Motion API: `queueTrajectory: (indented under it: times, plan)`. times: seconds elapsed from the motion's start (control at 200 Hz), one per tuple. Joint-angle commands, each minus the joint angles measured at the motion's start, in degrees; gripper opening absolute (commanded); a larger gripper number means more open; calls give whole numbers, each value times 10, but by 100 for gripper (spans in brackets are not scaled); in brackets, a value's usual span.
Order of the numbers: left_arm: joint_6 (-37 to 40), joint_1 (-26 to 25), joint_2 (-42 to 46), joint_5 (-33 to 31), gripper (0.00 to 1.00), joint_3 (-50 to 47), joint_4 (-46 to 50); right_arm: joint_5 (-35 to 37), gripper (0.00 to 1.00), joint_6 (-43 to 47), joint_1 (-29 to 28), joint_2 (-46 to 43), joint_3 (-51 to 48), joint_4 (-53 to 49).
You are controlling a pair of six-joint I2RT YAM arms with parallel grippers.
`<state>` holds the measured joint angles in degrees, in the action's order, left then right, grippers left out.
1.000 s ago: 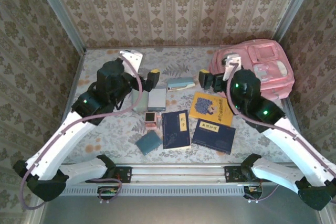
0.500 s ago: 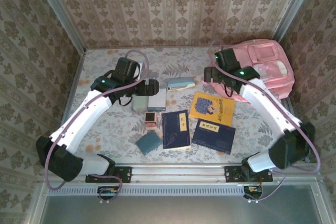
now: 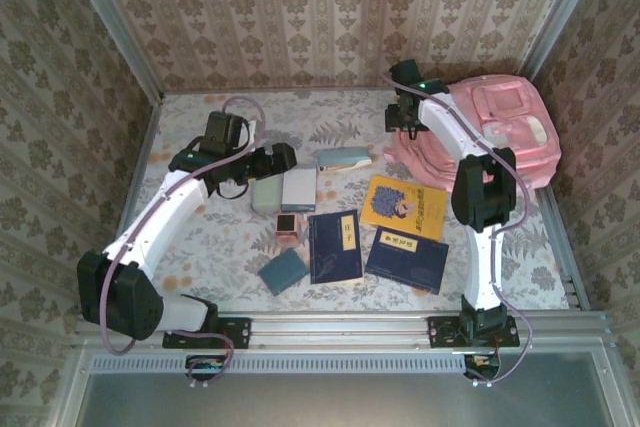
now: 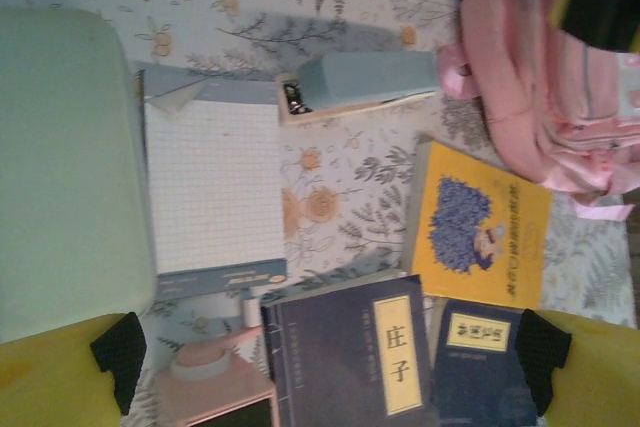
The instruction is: Pack the student bag
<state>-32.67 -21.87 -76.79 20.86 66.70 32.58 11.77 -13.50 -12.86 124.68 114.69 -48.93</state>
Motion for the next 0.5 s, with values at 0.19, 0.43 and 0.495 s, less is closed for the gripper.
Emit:
queueTrajectory:
  times: [0.19, 0.43, 0.495]
  plan:
    - [-24, 8, -8, 43, 98, -9, -26, 19, 51, 13, 12, 106, 105, -71]
    - [-25, 9, -13, 51, 97, -12, -31, 55, 43, 35, 21, 148, 130, -84]
    - [-24, 10, -15, 51, 97, -13, -33, 54, 34, 44, 22, 151, 131, -81]
